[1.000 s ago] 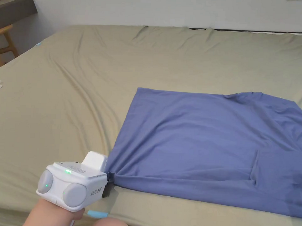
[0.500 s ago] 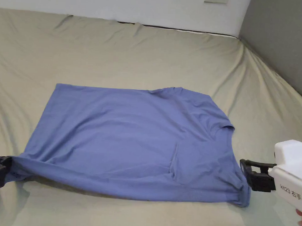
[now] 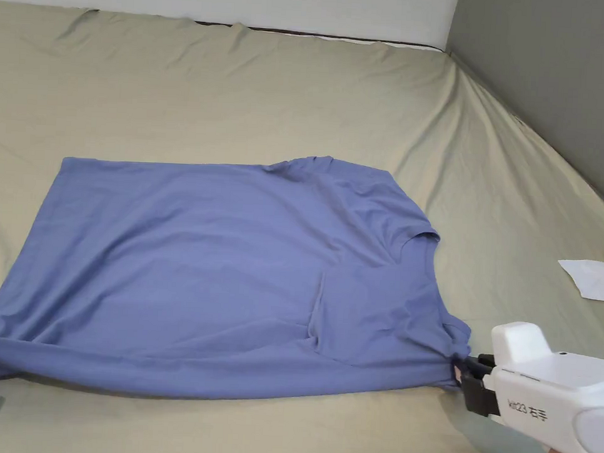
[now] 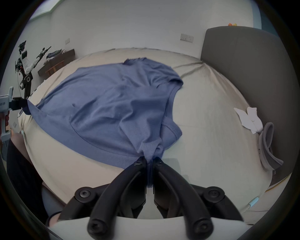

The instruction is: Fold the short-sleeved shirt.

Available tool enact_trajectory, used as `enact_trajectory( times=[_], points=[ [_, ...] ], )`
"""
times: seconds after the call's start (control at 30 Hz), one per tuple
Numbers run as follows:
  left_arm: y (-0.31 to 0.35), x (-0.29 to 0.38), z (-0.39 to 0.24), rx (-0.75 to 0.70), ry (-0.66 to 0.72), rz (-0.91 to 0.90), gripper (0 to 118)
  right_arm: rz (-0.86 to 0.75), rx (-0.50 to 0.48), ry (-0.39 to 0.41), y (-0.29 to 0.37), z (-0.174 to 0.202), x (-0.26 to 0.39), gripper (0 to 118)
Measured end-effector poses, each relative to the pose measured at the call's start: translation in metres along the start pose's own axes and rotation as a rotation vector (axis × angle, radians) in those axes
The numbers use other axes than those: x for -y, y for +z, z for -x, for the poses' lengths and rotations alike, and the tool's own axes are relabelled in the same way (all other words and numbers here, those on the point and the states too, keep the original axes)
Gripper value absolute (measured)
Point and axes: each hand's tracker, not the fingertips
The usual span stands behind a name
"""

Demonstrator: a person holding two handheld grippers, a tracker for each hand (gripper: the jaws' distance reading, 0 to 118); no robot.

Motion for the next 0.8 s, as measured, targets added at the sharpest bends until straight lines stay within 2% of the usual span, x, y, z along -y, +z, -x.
enact_trajectory(
  times=[0.17,0.33,0.43,0.53,0.6,0.8],
  points=[
    [0.008,-0.036,0.018,0.052,0.060,-0.012,0,-0.098,-0.006,0.015,0.044,0.011,-0.035,6],
    [-0.010,-0.102,0.028,0.062,0.053,-0.005,0,-0.088,-0.012,-0.015,0.040,-0.014,-0.101,6],
    [-0.047,-0.138,0.028,0.012,-0.025,-0.012,0,-0.071,0.002,-0.017,0.017,-0.025,-0.143,6],
    [-0.090,-0.164,0.029,0.015,-0.020,0.016,0,-0.035,0.027,-0.016,-0.025,-0.033,-0.176,6],
    [-0.124,-0.168,0.028,0.061,-0.015,0.065,0,0.018,0.061,0.001,-0.056,-0.034,-0.190,6],
    [-0.195,-0.158,0.029,-0.006,-0.002,0.179,0,0.101,0.089,0.019,-0.126,-0.028,-0.199,6]
  ],
)
